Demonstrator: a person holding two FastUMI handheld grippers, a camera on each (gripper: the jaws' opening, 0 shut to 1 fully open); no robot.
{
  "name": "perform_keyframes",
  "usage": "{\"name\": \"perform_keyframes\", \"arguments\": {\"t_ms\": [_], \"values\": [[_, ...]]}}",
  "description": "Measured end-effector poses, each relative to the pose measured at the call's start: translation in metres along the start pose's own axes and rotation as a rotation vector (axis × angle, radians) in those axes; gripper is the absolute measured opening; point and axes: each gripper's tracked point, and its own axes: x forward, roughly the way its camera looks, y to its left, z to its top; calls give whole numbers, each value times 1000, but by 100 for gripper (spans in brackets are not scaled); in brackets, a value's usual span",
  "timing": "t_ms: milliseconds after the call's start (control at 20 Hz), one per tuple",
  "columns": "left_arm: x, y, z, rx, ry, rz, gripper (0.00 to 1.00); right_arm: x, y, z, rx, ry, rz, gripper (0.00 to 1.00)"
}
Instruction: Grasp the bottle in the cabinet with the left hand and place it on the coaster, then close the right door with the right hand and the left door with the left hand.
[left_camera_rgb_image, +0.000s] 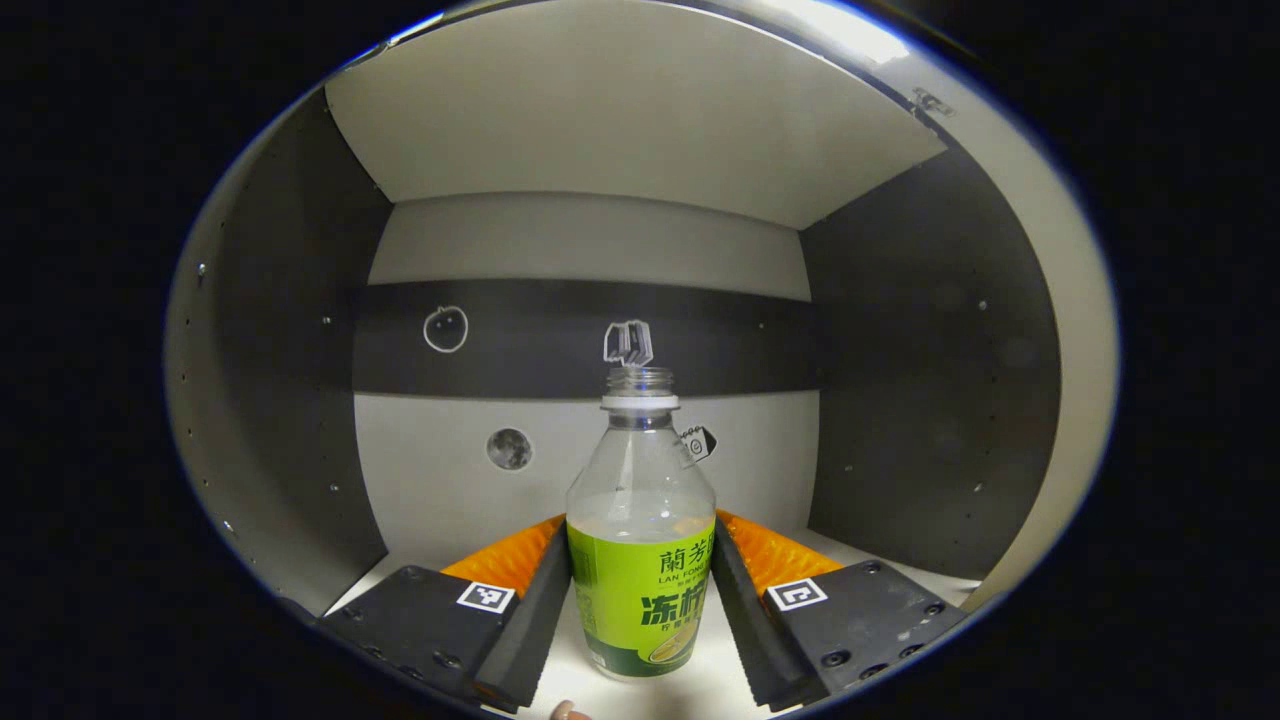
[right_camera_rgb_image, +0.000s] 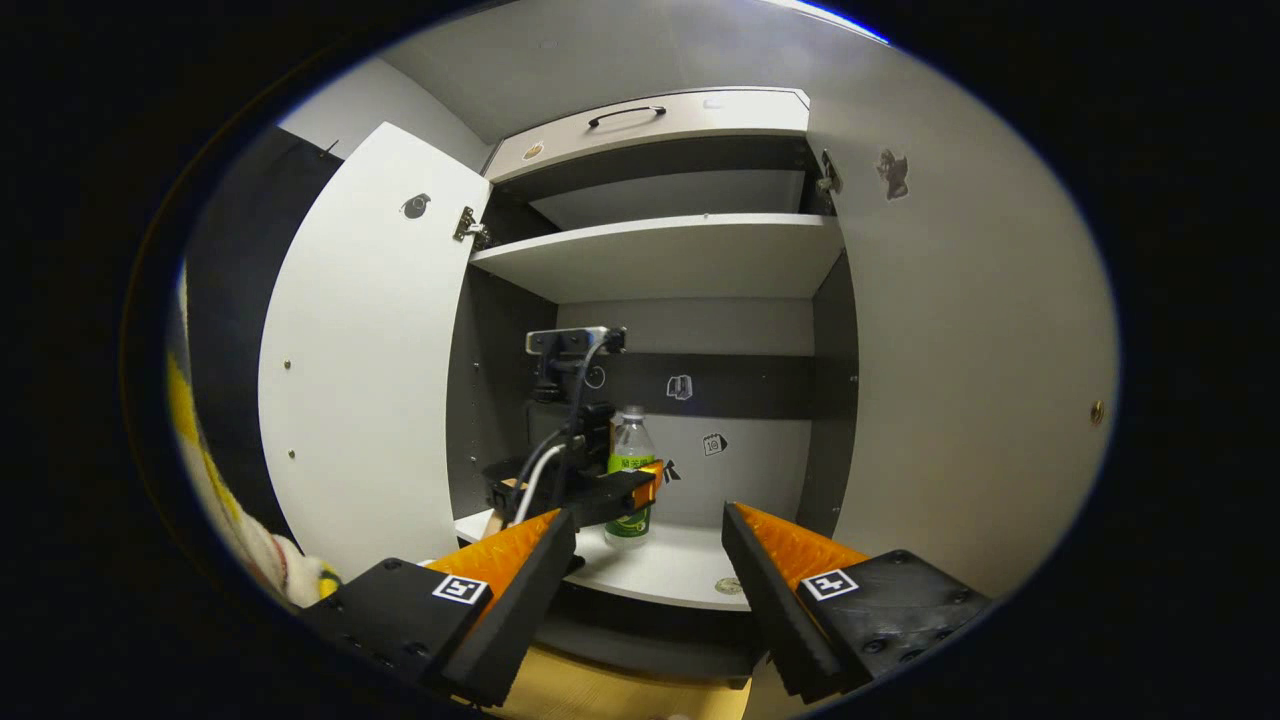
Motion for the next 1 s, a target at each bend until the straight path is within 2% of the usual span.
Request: {"name": "perform_keyframes", "arguments": {"t_ms": [300, 600, 750, 800, 850, 1000], "values": [[-87, -5, 50, 8, -65, -34, 77, -16, -9, 14, -11, -26, -62, 98], [-213, -26, 48, -45, -44, -119, 77, -59, -18, 24, -58, -33, -192, 98], [-273, -39, 26, -96, -20, -167, 76, -90, -17, 27, -83, -45, -259, 98], [-290, -42, 12, -118, -6, -180, 76, -99, -15, 27, -91, -47, -276, 94], [-306, -46, -4, -136, 10, -191, 77, -108, -14, 26, -101, -50, -291, 98], [-348, -60, -64, -159, 84, -216, 77, -126, -16, 14, -98, -41, -328, 98]]}}
